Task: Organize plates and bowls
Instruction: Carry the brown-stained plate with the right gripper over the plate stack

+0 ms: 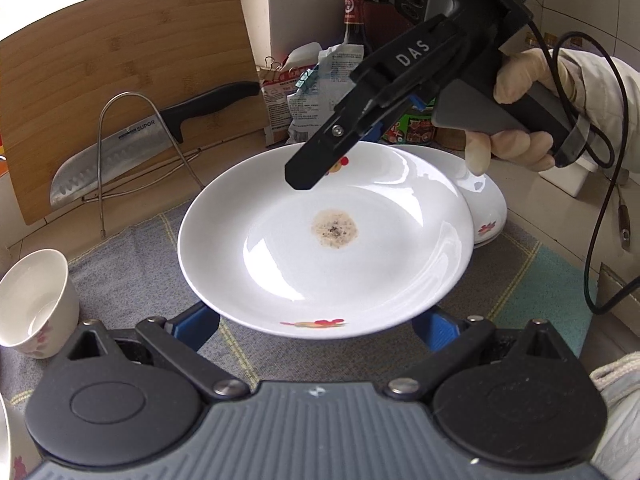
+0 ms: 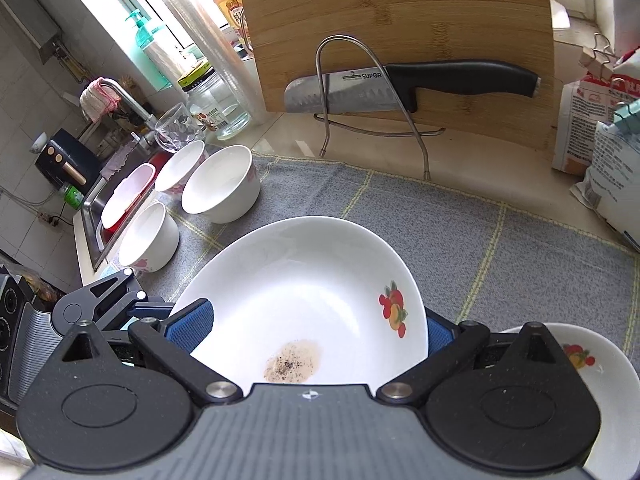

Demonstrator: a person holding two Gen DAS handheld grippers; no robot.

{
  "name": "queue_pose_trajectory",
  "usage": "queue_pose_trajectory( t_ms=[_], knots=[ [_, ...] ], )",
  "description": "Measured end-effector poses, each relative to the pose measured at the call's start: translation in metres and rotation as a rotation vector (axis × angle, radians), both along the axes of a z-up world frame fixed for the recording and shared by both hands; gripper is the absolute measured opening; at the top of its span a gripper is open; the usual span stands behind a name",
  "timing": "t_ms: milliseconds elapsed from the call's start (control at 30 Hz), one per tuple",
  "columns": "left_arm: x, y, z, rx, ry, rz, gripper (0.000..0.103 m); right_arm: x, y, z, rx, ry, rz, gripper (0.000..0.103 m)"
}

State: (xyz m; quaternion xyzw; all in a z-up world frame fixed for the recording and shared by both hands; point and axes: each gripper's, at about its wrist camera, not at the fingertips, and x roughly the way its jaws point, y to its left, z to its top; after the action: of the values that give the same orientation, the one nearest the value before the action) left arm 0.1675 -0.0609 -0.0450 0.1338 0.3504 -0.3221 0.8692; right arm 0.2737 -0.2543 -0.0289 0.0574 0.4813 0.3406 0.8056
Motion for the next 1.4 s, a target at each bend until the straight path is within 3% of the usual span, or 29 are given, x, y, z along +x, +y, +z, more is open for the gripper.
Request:
queue_pose_trajectory(
  t_ms=[633,1400],
  knots=[
    [-0.007,-0.054,0.005,0.007,-0.002,-0.157,0.101,-0.037,-0.072,0.002,0.005,-0.018,-0.159,0.103],
    [0.008,-0.106,-0.011,0.024,0.044,-0.287,0.101,-0.059,-0.133,-0.017,0.004,0.01,-0.305,0.103]
  ],
)
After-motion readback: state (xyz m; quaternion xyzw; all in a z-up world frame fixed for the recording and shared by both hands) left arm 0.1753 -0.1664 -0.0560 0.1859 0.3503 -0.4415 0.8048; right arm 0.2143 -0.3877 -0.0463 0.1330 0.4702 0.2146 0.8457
